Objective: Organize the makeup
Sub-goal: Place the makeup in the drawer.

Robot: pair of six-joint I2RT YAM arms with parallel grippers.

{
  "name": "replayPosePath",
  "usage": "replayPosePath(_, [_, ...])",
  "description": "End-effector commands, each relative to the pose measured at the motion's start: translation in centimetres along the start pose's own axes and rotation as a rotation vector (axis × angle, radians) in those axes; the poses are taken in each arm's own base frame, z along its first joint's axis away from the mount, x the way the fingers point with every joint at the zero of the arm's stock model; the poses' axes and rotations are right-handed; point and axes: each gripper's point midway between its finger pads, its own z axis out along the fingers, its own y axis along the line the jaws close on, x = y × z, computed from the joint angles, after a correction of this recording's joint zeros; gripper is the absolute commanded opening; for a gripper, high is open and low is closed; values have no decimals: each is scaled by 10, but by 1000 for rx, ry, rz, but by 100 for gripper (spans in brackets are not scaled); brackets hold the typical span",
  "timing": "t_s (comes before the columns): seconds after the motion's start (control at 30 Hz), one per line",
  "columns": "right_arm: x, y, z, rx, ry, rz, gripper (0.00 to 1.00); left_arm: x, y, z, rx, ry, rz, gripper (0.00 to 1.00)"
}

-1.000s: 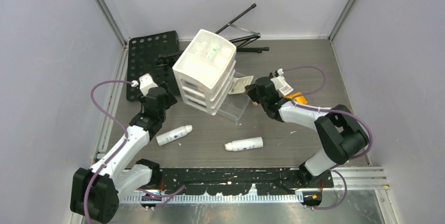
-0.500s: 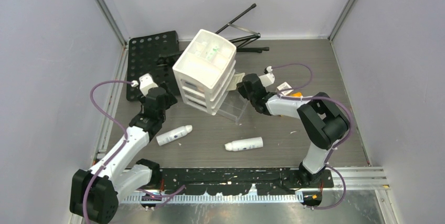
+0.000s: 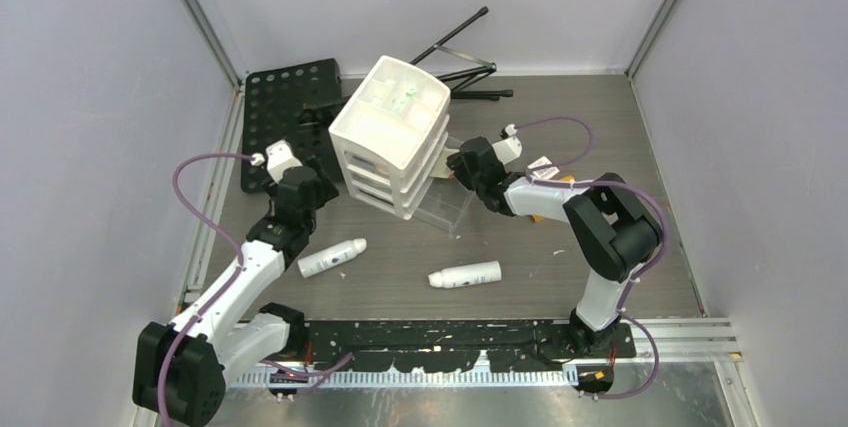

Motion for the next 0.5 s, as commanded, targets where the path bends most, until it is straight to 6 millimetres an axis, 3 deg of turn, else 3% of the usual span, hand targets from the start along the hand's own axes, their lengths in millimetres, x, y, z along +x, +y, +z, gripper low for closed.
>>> replayPosePath(0.0, [-20,17,-21,-19,-33,-43,46,-23,-10,-2,12,-53,-16,71])
replayPosePath(0.1, [-30,25,-34,-13,-41,-115,50,-39,-10,-13,16,-83,-17,70])
replayPosePath(0.2, [-42,25,-46,4,-61,-159,55,-27,-2,-7,26,-126,-43,73])
replayPosePath(0.37, [-66,9,-63,75,-140,-235,62,-28,-1,-7,13,-124,-27,73])
replayPosePath(0.47, [-95,-7,-78,154,-219,-286,67,-26,-4,-5,19,-111,-22,73])
